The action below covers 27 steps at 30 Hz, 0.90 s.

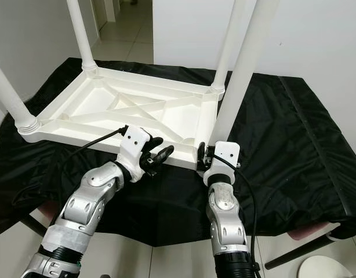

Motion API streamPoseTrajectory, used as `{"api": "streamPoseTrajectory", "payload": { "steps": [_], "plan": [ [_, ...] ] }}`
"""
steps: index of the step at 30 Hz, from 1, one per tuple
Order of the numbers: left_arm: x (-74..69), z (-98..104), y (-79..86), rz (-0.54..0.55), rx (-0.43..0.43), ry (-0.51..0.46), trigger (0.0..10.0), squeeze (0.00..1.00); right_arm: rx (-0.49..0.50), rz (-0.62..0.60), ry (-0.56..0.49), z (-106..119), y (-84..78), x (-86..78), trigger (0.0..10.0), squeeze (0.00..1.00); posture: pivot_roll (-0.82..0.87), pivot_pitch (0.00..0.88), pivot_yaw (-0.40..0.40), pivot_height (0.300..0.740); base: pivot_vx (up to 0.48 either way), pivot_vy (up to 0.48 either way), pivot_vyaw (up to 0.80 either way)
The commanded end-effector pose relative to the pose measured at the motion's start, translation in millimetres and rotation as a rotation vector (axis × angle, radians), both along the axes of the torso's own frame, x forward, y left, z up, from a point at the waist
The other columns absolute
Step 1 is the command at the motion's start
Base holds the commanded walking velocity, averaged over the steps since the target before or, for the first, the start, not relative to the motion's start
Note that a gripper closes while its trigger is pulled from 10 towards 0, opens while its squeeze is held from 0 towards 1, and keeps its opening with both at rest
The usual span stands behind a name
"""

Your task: Building children table

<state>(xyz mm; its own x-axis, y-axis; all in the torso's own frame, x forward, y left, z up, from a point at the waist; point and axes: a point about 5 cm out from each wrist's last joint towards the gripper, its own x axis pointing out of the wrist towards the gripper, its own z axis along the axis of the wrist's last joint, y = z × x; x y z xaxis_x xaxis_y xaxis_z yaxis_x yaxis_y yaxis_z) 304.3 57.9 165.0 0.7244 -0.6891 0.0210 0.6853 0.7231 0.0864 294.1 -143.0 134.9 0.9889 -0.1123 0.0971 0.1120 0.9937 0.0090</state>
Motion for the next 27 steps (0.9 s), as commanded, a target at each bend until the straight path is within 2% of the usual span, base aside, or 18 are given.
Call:
{"api": "streamPoseTrajectory", "payload": {
  "steps": [1, 4, 6, 11, 18, 20, 23, 27],
  "plan": [
    [6.2, -5, 11.4, 0.218, -0.015, 0.019, 10.0, 0.0, -0.018, 0.006, 0.014, -5, -0.9, -2.4, 10.0, 0.0, -0.01, 0.008, -0.037, 0.74, 0.0, 0.0, 0.0],
    [5.7, -5, 7.5, 0.219, -0.024, 0.02, 10.0, 0.0, -0.026, 0.013, 0.011, -5, -0.1, -2.4, 10.0, 0.0, 0.0, 0.003, -0.043, 0.74, 0.0, 0.0, 0.0],
    [0.7, -6, 0.4, 0.172, -0.001, 0.002, 10.0, 0.0, -0.034, 0.024, 0.007, -6, 2.1, -2.7, 10.0, 0.0, 0.0, 0.0, -0.04, 0.74, 0.0, 0.0, 0.0],
    [-2.4, -9, -1.5, 0.151, 0.005, 0.0, 10.0, 0.0, -0.045, 0.029, 0.008, -8, 3.2, -3.3, 10.0, 0.0, 0.0, 0.0, -0.036, 0.74, 0.0, 0.0, 0.0],
    [-1.6, -14, 0.9, 0.169, 0.002, 0.02, 10.0, 0.0, -0.089, 0.045, 0.019, -13, 4.0, -3.6, 10.0, 0.0, 0.0, 0.0, -0.031, 0.74, 0.0, 0.0, 0.0],
    [-0.2, -16, 5.2, 0.168, 0.03, 0.007, 10.0, 0.0, -0.127, 0.069, 0.016, -16, 3.6, -5.2, 10.0, 0.0, -0.02, 0.0, -0.02, 0.74, 0.0, 0.0, 0.0],
    [-0.2, -16, 5.2, 0.168, 0.03, 0.007, 10.0, 0.0, -0.127, 0.069, 0.016, -16, 3.6, -5.2, 10.0, 0.0, -0.02, 0.0, -0.02, 0.74, 0.0, 0.0, 0.0],
    [1.1, -13, 13.0, 0.184, 0.053, -0.008, 10.0, 0.0, -0.133, 0.059, 0.015, -15, -6.3, -9.8, 10.0, 0.0, -0.02, 0.0, -0.019, 0.74, 0.0, 0.0, 0.0]
  ]
}}
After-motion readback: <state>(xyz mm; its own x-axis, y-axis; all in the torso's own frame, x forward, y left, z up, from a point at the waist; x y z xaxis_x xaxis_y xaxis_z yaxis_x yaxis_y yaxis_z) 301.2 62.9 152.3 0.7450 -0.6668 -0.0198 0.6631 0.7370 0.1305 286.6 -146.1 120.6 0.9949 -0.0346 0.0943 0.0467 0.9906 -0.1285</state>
